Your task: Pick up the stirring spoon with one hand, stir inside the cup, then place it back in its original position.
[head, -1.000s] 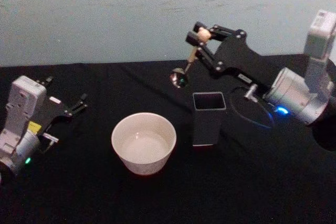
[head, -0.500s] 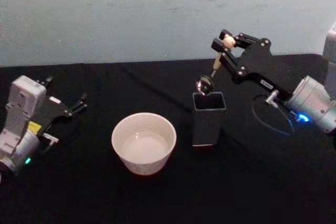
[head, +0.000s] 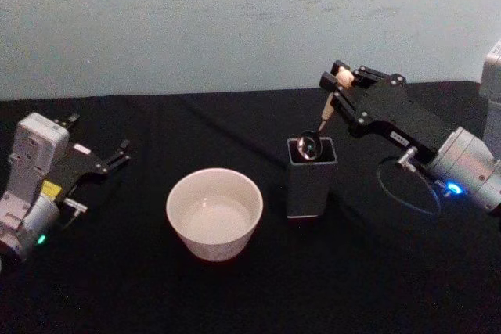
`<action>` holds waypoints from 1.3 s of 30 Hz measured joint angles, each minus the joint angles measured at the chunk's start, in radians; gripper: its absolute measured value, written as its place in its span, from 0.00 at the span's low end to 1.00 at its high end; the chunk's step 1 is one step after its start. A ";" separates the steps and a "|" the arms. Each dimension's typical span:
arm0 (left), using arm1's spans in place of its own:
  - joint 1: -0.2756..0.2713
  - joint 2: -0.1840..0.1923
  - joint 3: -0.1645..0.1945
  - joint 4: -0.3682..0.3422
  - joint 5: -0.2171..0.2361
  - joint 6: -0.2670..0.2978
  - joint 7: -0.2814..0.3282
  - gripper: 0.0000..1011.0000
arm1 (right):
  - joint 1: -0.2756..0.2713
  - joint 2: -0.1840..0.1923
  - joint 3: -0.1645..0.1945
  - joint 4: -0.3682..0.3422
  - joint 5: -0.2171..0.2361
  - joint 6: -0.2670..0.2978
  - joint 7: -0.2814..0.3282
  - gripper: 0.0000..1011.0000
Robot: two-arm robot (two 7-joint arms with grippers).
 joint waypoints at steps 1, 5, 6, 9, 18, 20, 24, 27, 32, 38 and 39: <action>0.000 0.000 0.000 0.000 0.000 0.000 0.000 0.99 | -0.004 0.000 -0.001 -0.001 0.002 0.010 -0.004 0.21; 0.000 0.000 0.000 0.000 0.000 0.000 0.000 0.99 | -0.013 -0.007 -0.004 -0.001 0.006 0.039 -0.024 0.21; 0.000 0.000 0.000 0.000 0.000 0.000 0.000 0.99 | -0.015 -0.008 -0.005 -0.001 0.006 0.045 -0.029 0.21; 0.000 0.000 0.000 0.000 0.000 0.000 0.000 0.99 | -0.022 -0.018 -0.007 -0.001 0.009 0.068 -0.049 0.21; 0.000 0.000 0.000 0.000 0.000 0.000 0.000 0.99 | -0.033 -0.048 -0.017 0.023 0.011 0.114 -0.095 0.21; 0.000 0.000 0.000 0.000 0.000 0.000 0.000 0.99 | -0.034 -0.056 -0.020 0.033 0.011 0.123 -0.104 0.21; 0.000 0.000 0.000 0.000 0.000 0.000 0.000 0.99 | -0.035 -0.069 -0.024 0.051 0.010 0.133 -0.116 0.21; 0.000 0.000 0.000 0.000 0.000 0.000 0.000 0.99 | -0.034 -0.077 -0.027 0.066 0.003 0.134 -0.122 0.21; 0.000 0.000 0.000 0.000 0.000 0.000 0.000 0.99 | -0.030 -0.089 -0.031 0.091 -0.011 0.133 -0.129 0.21; 0.000 0.000 0.000 0.000 0.000 0.000 0.000 0.99 | -0.027 -0.100 -0.032 0.112 -0.028 0.129 -0.135 0.21; 0.000 0.000 0.000 0.000 0.000 0.000 0.000 0.99 | -0.028 -0.102 -0.032 0.114 -0.030 0.129 -0.136 0.21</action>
